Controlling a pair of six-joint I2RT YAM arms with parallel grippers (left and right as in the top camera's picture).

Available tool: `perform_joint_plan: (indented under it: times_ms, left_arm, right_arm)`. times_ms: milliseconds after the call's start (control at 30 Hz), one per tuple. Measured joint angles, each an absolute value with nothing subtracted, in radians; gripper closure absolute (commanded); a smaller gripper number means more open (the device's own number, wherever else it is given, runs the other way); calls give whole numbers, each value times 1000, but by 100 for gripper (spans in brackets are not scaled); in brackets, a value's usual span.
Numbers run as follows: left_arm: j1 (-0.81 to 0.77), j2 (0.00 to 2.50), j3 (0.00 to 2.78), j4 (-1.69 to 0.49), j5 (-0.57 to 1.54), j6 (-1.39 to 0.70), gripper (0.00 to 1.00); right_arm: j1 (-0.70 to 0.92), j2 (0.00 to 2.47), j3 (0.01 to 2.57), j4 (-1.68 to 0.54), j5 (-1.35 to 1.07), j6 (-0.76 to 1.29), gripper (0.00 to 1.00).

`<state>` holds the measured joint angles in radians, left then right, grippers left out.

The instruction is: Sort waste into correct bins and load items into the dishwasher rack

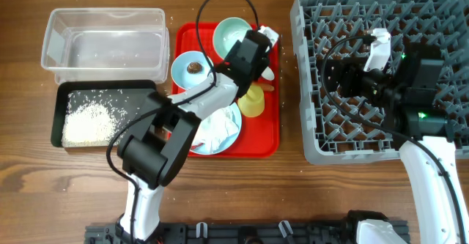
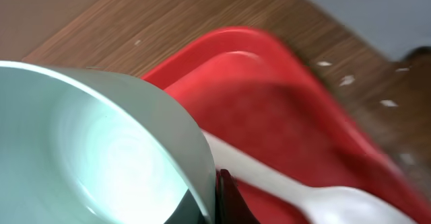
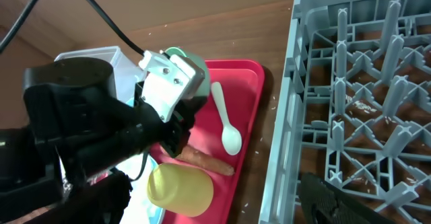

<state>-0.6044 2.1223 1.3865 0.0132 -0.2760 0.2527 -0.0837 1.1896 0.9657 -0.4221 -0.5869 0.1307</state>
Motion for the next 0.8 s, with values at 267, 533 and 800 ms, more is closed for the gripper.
perform_joint_plan:
  times_ms: [267,533,800]
  left_arm:
    - [-562,2119,1387,-7,-336,198,27]
    - [-501,1802,1422,-571,-241,-34,42]
    - [-469,1975,1414,-617,-181,-74,55]
  right_arm:
    - [-84,1190,966,-423,-587,131,17]
    - [-84,1190,966,-426,-587,131,16]
    - [-84,1190,966,-426,-587,131,17]
